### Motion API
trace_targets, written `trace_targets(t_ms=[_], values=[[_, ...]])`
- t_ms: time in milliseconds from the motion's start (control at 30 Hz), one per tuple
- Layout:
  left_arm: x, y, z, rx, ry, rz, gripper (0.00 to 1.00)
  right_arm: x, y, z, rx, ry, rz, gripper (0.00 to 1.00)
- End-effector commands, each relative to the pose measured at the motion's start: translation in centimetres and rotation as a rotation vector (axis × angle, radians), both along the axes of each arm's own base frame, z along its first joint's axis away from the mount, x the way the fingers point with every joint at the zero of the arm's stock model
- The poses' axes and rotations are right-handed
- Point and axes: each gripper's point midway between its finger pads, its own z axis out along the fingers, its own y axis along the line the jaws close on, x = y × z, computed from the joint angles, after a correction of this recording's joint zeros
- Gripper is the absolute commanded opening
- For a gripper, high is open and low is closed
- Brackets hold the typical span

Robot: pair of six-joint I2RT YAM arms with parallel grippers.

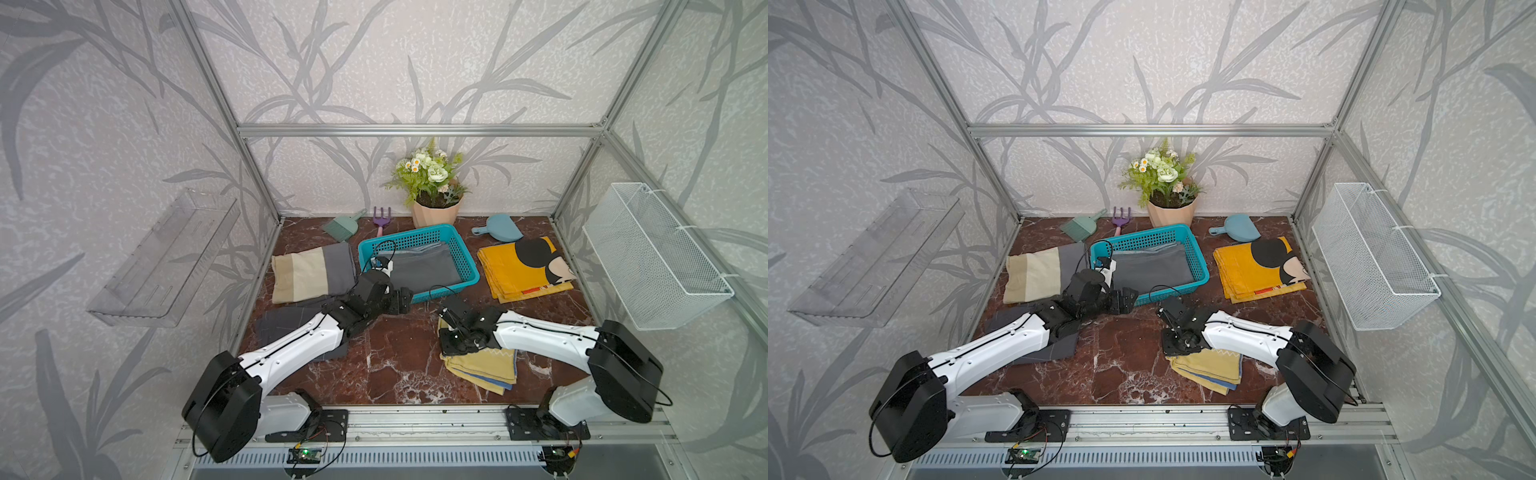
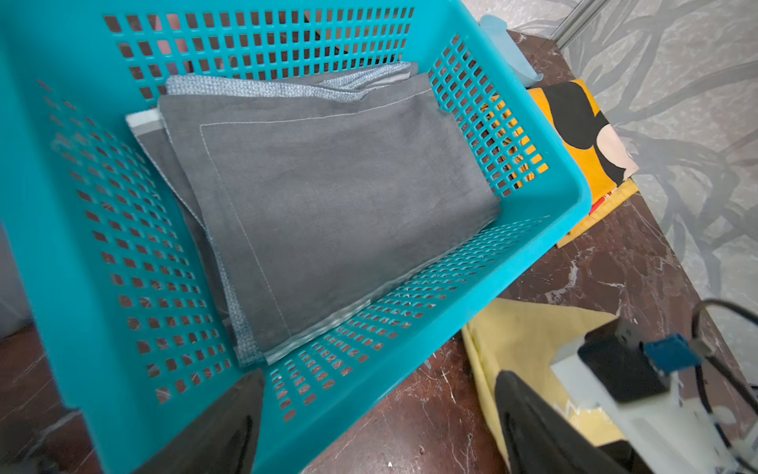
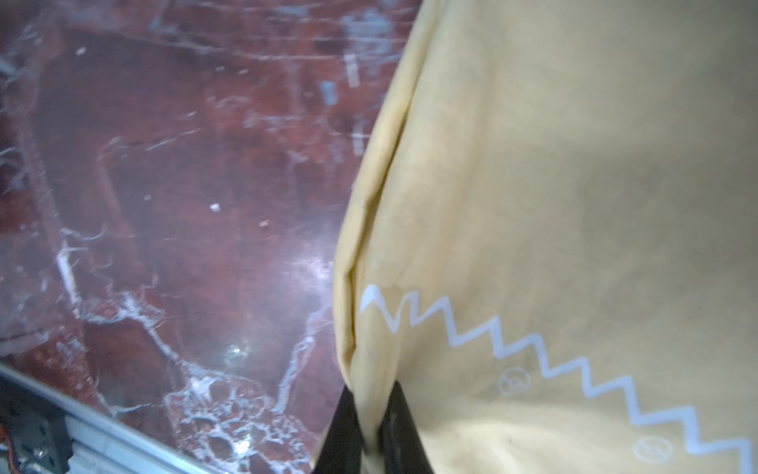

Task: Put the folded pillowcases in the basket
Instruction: Move the pillowcase to the center of the board.

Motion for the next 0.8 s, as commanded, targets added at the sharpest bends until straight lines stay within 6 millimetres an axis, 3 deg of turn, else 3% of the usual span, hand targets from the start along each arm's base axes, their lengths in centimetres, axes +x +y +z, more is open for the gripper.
trace_targets(t_ms=[0,33,167,233,367,467,633,767], values=[[-0.1,2.0,0.5,0.035,-0.023,0.053,0.91,-0.5,3.9,0.8,0.068,-0.024,0.091,0.08],[-0.1,2.4,0.4,0.040,-0.018,0.062,0.91,-0.7,4.6,0.9,0.075,-0.032,0.113,0.11],[-0.4,3.4,0.0,0.044,0.000,0.078,0.91,-1.0,5.4,1.9,0.118,-0.052,0.132,0.69],[-0.6,3.3,0.0,0.036,0.009,0.070,0.91,-0.7,4.4,3.0,0.112,-0.097,0.113,0.89],[-1.4,2.1,0.0,0.003,0.036,-0.004,0.91,0.4,0.3,5.4,0.056,-0.185,0.054,0.95],[-3.3,-0.7,-0.2,-0.070,0.100,-0.162,0.91,1.9,-5.0,6.2,-0.003,-0.230,-0.089,0.99],[-7.4,-4.1,-0.5,-0.119,0.160,-0.345,0.91,2.5,-11.1,5.2,0.047,-0.163,-0.289,0.99],[-9.8,-4.9,-2.3,-0.121,0.224,-0.383,0.91,2.7,-13.1,4.0,0.116,-0.091,-0.416,0.99]])
